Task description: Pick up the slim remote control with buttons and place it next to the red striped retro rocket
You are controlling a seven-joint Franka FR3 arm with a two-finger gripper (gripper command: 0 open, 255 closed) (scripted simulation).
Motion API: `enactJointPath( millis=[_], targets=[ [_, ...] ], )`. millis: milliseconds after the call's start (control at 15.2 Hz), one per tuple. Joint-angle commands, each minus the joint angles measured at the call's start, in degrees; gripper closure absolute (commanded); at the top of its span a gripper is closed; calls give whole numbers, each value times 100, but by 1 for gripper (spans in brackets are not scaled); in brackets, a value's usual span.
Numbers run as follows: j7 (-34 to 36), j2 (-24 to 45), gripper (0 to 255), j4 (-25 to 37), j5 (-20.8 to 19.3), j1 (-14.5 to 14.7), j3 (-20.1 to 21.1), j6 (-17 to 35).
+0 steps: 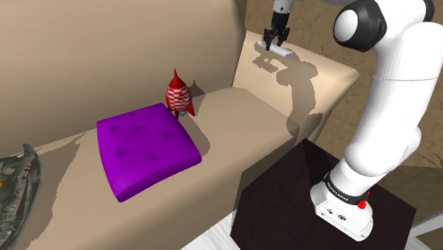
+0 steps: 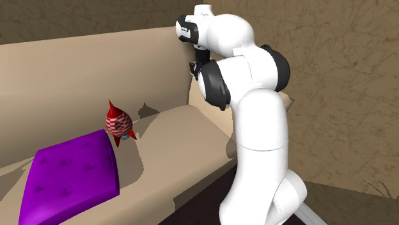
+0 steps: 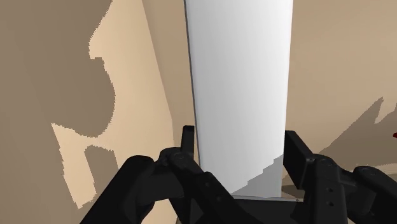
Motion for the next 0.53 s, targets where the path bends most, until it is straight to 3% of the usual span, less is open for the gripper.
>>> enactJointPath(
  millis=[0,462],
  targets=[
    [256,-102,255,-102,-53,195,68,13],
    [1135,-335,255,-400,-195,832,336,111]
  ],
)
